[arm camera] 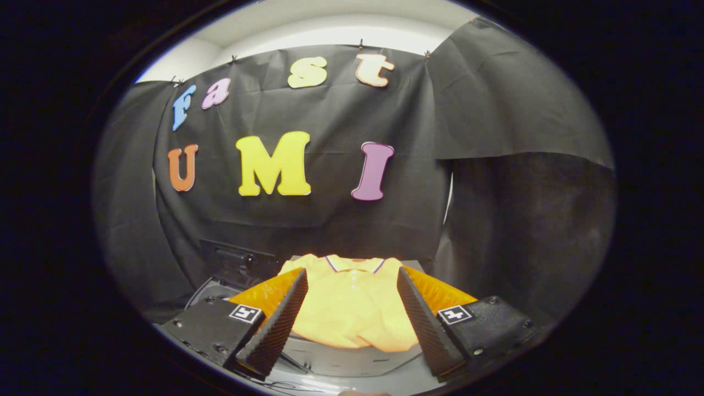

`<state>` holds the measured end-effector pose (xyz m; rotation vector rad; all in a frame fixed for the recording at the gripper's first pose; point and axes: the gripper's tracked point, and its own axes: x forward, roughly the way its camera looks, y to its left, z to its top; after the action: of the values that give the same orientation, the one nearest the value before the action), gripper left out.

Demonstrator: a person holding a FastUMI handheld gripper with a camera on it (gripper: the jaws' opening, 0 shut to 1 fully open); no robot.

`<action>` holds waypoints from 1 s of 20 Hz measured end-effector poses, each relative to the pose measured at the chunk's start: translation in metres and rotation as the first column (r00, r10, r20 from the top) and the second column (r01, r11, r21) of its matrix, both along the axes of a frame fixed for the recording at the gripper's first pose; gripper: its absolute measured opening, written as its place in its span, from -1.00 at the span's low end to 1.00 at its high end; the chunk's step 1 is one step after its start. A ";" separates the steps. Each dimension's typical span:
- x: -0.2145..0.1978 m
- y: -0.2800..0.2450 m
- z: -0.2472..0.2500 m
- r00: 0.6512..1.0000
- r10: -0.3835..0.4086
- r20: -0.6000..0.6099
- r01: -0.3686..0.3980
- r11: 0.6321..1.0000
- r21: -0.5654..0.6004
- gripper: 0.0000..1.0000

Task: Put the clothes into the washing machine and then close the washing machine lid.

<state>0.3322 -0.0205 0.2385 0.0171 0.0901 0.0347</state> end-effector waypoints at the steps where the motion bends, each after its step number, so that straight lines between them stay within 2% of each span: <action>1: 0.018 0.002 0.000 1.000 0.004 -0.021 -0.004 1.000 -0.010 1.00; 7: 0.120 0.019 -0.028 0.985 0.041 -0.169 -0.053 0.997 -0.064 1.00; 12: 0.177 0.021 -0.079 0.949 0.037 -0.314 -0.071 0.993 -0.098 1.00; 17: 0.187 0.016 -0.132 0.876 0.000 -0.482 -0.036 0.997 -0.066 1.00; 20: 0.187 0.019 -0.135 0.867 0.003 -0.498 -0.047 0.996 -0.075 1.00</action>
<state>0.5195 -0.0010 0.1035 -0.0613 0.6127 0.0518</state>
